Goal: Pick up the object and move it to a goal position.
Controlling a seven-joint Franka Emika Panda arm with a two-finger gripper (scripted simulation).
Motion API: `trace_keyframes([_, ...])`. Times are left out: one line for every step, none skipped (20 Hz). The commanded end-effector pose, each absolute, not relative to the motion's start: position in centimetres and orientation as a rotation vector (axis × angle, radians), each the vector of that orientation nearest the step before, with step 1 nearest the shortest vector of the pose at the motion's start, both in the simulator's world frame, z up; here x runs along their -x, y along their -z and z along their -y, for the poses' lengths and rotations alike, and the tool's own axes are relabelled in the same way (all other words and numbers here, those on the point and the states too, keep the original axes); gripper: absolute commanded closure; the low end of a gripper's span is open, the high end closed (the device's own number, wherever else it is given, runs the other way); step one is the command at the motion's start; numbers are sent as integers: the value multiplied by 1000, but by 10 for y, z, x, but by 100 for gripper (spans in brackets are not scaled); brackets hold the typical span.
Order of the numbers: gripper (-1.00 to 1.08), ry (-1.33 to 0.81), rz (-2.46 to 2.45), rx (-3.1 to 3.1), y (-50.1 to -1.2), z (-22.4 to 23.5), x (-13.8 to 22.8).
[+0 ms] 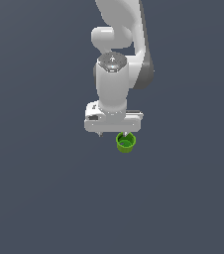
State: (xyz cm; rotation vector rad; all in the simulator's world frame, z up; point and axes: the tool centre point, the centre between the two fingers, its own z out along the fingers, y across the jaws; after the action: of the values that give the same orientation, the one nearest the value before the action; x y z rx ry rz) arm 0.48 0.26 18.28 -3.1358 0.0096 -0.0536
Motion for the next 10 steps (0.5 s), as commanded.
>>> trace_keyframes([-20, 54, -10, 3136, -183, -3, -5])
trace_keyframes([-20, 52, -10, 3135, -182, -3, -4])
trace_keyframes([-20, 46, -10, 3134, -181, -3, -4])
trace_keyframes([-20, 37, -10, 3131, -179, -3, -2])
trace_keyframes([-20, 26, -12, 3128, -177, -2, 0])
trace_keyframes([-20, 18, -14, 3125, -176, -2, 1])
trace_keyframes([-20, 13, -16, 3124, -175, -2, 2])
trace_keyframes([-20, 12, -18, 3124, -175, -2, 2])
trace_keyframes([-20, 13, -18, 3124, -175, -2, 2])
trace_keyframes([-20, 14, -14, 3124, -175, -2, 2])
